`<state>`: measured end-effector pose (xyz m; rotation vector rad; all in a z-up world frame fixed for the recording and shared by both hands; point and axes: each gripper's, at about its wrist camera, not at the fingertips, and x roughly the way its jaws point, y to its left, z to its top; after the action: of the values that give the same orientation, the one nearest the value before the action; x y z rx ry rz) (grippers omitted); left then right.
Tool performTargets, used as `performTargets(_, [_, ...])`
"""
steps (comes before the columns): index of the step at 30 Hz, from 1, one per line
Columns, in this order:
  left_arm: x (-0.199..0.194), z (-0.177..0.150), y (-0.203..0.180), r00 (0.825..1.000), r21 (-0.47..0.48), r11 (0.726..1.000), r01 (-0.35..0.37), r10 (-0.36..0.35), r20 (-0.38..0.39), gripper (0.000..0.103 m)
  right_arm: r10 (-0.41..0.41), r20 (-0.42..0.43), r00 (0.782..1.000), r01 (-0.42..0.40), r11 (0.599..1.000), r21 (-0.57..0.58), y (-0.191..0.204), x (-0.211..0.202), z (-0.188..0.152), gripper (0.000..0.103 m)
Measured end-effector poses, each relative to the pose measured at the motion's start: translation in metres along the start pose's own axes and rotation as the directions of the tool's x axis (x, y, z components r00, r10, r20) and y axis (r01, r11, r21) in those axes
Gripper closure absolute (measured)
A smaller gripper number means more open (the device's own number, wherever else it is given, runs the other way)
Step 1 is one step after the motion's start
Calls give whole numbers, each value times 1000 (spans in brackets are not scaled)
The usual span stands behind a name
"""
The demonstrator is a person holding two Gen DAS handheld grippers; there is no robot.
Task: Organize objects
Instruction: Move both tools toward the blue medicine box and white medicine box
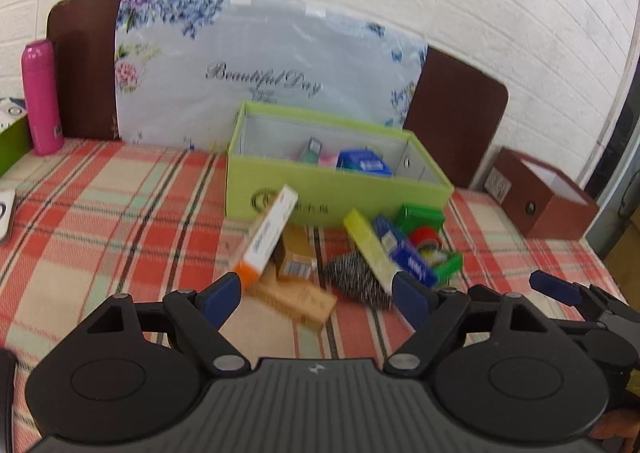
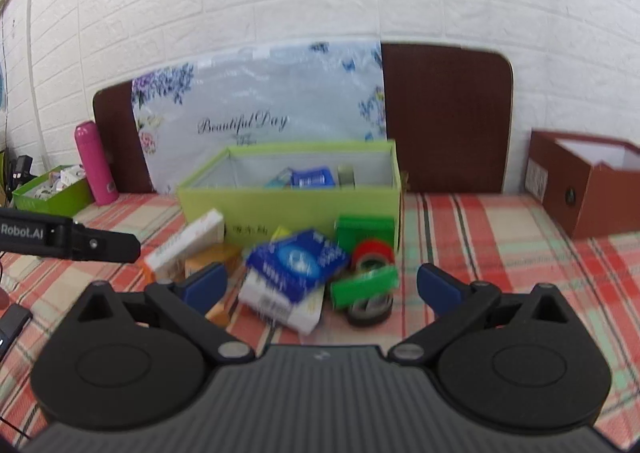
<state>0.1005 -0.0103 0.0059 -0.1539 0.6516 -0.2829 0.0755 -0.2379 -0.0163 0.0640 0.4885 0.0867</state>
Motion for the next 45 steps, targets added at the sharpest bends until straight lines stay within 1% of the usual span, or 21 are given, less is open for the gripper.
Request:
performTargets(6, [3,-31,9,999,-22,1000,-14,13,-49,17,-3,-85,996,10,997,76,-2,0,-40,0])
performTargets(10, [7,-39,19,999,-29,999,-24,22,-41,17,-1,-129,992,16,993,114,-3,-1,-60,0])
performTargets(13, [15,-28,28,999,-39,998,-40,40,-22,17,-5,-147,989,24,991,130,-4,-2,-64,0])
performTargets(17, [36,-2,38,998,-40,998,-49,51,37,17,-22,-128,992,39,990,133,-5,-7,-60,0])
performTargets(19, [50,8,42,997,-35,997,-74,75,33,24,-24,-120,992,41,990,137,-5,-8,-54,0])
performTargets(20, [58,12,44,997,-33,997,-76,77,20,30,-26,-119,992,42,990,133,-3,-7,-51,0])
performTargets(22, [70,14,47,998,-31,998,-56,55,-10,32,-31,-117,993,45,992,122,0,-3,-42,0])
performTargets(23, [74,14,47,999,-28,999,-44,43,-23,37,-29,-110,993,42,992,117,2,0,-37,0])
performTargets(25, [81,14,49,998,-23,1000,-22,20,-57,53,-14,-93,996,24,994,107,7,9,-23,0])
performTargets(26, [83,14,51,998,-32,999,-16,14,-69,65,-5,-86,996,15,994,106,10,14,-17,1])
performTargets(28, [81,14,55,998,-38,999,-1,-2,-66,68,21,-81,997,-11,992,125,12,28,-3,3])
performTargets(31, [72,16,61,997,-56,998,11,-15,-72,77,73,-123,990,-49,982,183,11,53,13,8])
performTargets(33, [63,18,70,993,-117,992,56,-67,-96,80,66,-153,986,-35,979,200,12,68,19,9])
performTargets(35, [50,16,72,985,-127,985,119,-133,-108,80,54,-174,983,-14,974,227,11,81,22,9])
performTargets(37, [38,11,73,972,-127,974,187,-202,-121,79,64,-197,978,-10,965,262,9,92,23,9])
performTargets(38, [33,7,76,966,-135,969,207,-225,-130,79,70,-203,977,-10,959,284,7,96,22,12])
performTargets(39, [29,3,79,963,-149,966,210,-231,-138,79,71,-201,977,-7,953,302,5,98,22,18])
performTargets(40, [27,-1,83,964,-162,967,199,-222,-143,80,64,-191,979,1,948,319,3,100,21,33])
performTargets(41, [27,-5,88,969,-168,970,174,-199,-144,80,57,-188,980,7,945,327,2,100,20,40])
performTargets(43, [27,-10,101,985,-192,978,84,-110,-131,79,63,-171,983,-3,944,329,0,96,18,40])
performTargets(45, [30,-12,112,987,-214,977,10,-43,-152,66,37,-155,987,4,966,260,5,86,16,40])
